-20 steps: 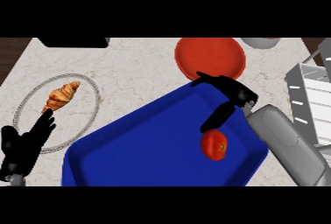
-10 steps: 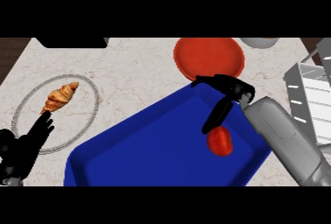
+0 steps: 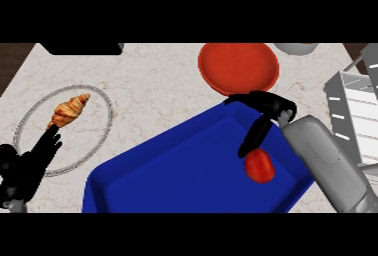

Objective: Pick the tomato from the tray and place it in the tiered basket

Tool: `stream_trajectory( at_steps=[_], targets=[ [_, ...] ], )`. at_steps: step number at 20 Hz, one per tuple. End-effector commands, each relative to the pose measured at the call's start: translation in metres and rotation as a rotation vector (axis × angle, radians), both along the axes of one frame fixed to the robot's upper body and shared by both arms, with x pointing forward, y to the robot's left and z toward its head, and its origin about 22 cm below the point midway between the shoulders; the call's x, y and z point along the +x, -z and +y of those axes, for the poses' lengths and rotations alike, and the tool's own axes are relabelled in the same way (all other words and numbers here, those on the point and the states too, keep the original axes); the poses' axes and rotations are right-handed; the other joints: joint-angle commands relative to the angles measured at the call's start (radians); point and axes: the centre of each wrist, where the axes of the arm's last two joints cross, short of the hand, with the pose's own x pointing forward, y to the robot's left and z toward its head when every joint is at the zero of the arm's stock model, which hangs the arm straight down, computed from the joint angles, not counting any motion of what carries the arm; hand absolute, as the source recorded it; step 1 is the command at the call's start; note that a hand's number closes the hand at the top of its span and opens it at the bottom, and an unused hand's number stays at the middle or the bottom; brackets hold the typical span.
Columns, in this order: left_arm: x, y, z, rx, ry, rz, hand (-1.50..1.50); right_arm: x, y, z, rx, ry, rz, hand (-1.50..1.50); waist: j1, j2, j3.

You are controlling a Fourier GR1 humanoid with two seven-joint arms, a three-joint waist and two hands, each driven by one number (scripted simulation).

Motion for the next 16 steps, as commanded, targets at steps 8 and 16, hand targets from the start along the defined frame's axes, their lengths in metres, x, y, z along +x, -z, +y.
stream_trajectory(
  at_steps=[8,16],
  targets=[
    [-0.011,0.006,-0.003,0.006,-0.007,0.006,0.00,-0.022,0.031,0.017,0.054,-0.032,0.023,-1.50,0.000,-0.001,0.000],
    [0.016,-0.003,0.005,0.014,-0.002,-0.002,0.00,-0.004,0.042,0.007,0.078,-0.031,0.019,-1.50,-0.001,0.001,0.000]
  ],
)
